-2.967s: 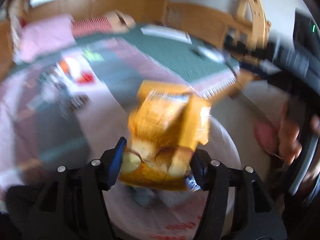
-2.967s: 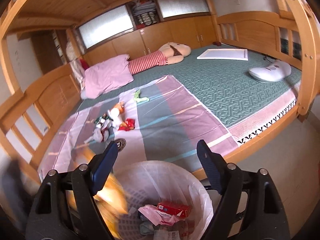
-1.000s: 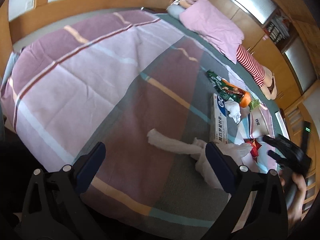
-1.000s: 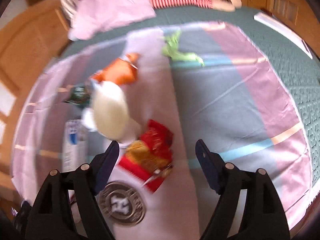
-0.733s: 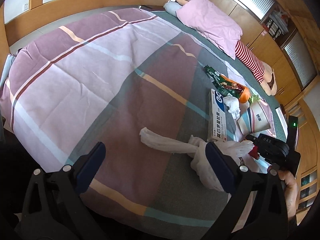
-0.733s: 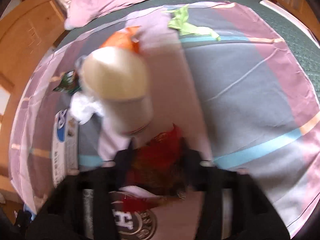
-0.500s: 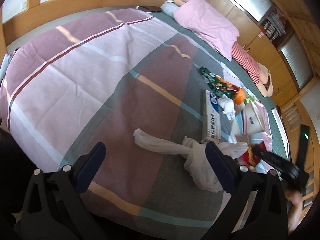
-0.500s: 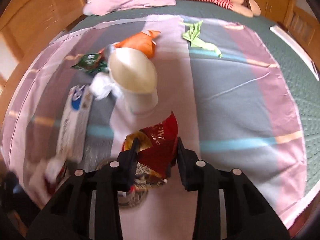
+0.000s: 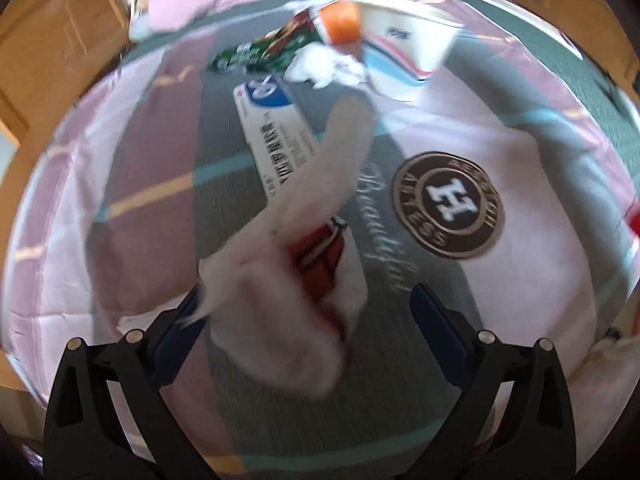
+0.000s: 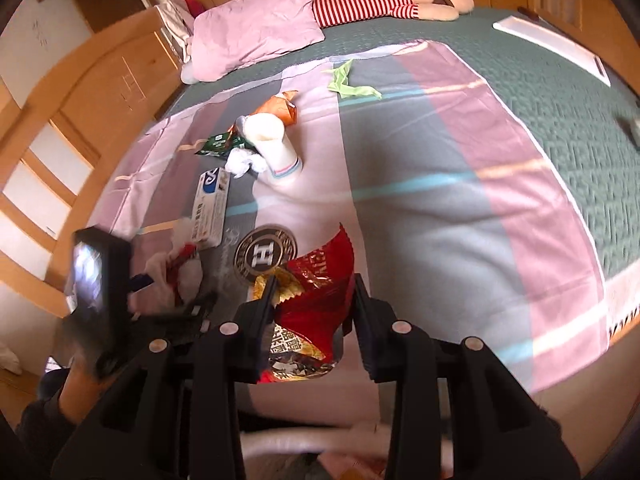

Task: Collect trash
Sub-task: 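Drop red wrapper into the bin with right tool while left drops white bag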

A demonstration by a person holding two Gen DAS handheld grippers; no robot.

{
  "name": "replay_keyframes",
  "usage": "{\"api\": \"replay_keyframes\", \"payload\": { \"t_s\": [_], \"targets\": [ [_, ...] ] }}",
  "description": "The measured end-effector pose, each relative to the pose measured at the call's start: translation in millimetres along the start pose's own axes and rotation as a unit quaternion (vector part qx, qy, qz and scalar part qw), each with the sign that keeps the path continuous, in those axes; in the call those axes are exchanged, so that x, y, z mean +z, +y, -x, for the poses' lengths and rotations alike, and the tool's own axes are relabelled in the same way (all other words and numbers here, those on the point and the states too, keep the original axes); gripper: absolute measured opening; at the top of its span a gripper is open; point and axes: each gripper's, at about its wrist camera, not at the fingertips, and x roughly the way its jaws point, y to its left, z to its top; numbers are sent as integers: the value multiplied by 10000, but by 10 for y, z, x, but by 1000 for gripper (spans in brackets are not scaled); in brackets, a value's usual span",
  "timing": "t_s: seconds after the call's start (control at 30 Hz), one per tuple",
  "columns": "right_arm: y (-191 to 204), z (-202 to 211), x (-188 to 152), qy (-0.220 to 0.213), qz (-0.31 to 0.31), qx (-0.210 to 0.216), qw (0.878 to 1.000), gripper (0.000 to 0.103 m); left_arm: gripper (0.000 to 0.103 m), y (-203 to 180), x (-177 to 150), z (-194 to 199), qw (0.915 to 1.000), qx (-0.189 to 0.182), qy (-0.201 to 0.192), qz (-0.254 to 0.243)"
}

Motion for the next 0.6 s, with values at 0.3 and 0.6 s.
{"api": "replay_keyframes", "payload": {
  "t_s": [0.3, 0.6],
  "targets": [
    [46, 547, -392, -497, -77, 237, 9985, 36, 31, 769, -113, 74, 9840, -972, -273, 1466],
    [-15, 1122, -707, -1029, -111, 326, 9941, 36, 31, 683, -758, 1134, 9578, -1986, -1299, 1622]
  ]
}}
